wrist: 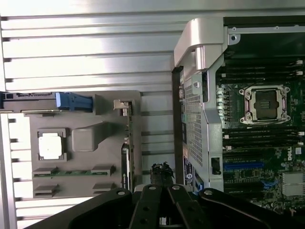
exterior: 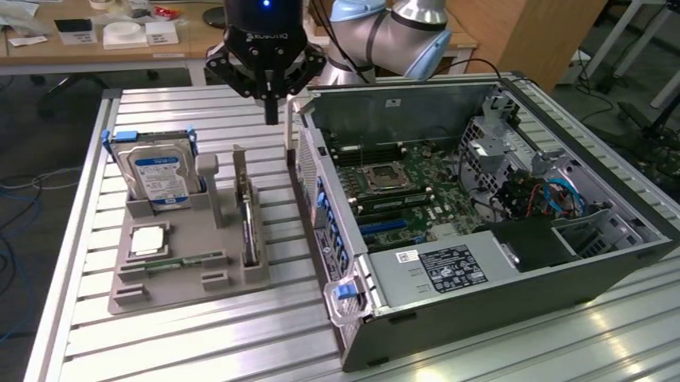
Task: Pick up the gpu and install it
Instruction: 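Reach for the gpu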
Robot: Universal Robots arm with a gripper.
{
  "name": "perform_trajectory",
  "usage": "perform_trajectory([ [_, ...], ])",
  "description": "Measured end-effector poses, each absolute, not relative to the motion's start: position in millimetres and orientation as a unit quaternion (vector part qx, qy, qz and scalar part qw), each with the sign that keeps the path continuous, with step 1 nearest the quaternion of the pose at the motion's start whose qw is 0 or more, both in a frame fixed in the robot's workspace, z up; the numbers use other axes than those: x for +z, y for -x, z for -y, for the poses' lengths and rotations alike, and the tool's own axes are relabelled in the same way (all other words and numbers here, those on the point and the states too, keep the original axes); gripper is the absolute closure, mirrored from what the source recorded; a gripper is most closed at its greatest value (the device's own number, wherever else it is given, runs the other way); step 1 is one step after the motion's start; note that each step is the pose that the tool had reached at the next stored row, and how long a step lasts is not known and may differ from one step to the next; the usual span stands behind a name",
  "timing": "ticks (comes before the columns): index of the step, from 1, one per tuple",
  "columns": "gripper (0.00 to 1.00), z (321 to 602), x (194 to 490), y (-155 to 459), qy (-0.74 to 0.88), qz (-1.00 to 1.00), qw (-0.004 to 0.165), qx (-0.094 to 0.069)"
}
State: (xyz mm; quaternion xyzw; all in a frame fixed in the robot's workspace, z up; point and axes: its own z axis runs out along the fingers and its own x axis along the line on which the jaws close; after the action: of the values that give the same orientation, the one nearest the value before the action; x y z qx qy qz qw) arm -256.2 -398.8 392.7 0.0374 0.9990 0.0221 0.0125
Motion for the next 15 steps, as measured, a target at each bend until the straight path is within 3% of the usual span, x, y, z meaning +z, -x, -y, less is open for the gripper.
perform_trajectory([
  [15, 0.89, 399, 392, 275, -0.037, -0.999, 0.012, 0.022],
])
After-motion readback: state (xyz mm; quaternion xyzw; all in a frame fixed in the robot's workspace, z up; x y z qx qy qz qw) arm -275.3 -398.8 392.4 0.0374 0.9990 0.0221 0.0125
